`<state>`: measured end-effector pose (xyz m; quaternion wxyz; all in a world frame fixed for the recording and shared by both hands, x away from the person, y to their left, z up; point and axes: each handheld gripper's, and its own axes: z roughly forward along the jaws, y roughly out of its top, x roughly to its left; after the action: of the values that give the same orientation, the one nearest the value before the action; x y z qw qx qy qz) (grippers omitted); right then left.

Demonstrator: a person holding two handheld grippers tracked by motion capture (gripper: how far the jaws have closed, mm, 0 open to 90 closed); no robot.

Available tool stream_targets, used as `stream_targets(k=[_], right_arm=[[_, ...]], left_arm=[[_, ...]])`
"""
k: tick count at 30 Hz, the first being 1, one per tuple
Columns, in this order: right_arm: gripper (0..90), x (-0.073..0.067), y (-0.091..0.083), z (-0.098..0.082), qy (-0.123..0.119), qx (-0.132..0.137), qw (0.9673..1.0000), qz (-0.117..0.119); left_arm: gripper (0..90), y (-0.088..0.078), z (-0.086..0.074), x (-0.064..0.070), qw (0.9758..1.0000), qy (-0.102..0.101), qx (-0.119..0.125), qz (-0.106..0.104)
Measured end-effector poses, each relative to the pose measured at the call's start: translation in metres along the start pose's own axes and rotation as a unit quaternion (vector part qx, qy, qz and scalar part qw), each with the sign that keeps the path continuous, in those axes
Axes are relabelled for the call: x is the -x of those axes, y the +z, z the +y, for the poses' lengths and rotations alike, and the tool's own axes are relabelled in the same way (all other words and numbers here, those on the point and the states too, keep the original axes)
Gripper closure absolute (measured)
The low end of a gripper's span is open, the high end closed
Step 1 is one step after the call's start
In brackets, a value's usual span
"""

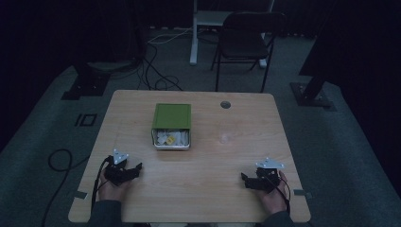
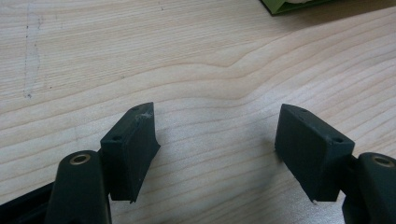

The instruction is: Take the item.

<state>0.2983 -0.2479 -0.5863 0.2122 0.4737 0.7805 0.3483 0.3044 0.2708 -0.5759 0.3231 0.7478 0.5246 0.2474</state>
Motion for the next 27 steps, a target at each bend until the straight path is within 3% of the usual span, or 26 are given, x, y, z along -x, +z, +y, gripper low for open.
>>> stream_targets(k=[8, 27], right_arm=[[12.4, -0.0003, -0.0002, -0.0003, 0.001, 0.001, 1.0000, -0.001], [12.4, -0.0013, -0.0009, -0.0009, -0.002, 0.001, 1.0000, 0.002]], left_arm=[[31.1, -0.0001, 0.0000, -0.0003, 1.0000, 0.003, 0.001, -0.004], [48.9, -0.0092, 0.0047, 0.0082, 0.9993, 0.020, -0.022, -0.020]])
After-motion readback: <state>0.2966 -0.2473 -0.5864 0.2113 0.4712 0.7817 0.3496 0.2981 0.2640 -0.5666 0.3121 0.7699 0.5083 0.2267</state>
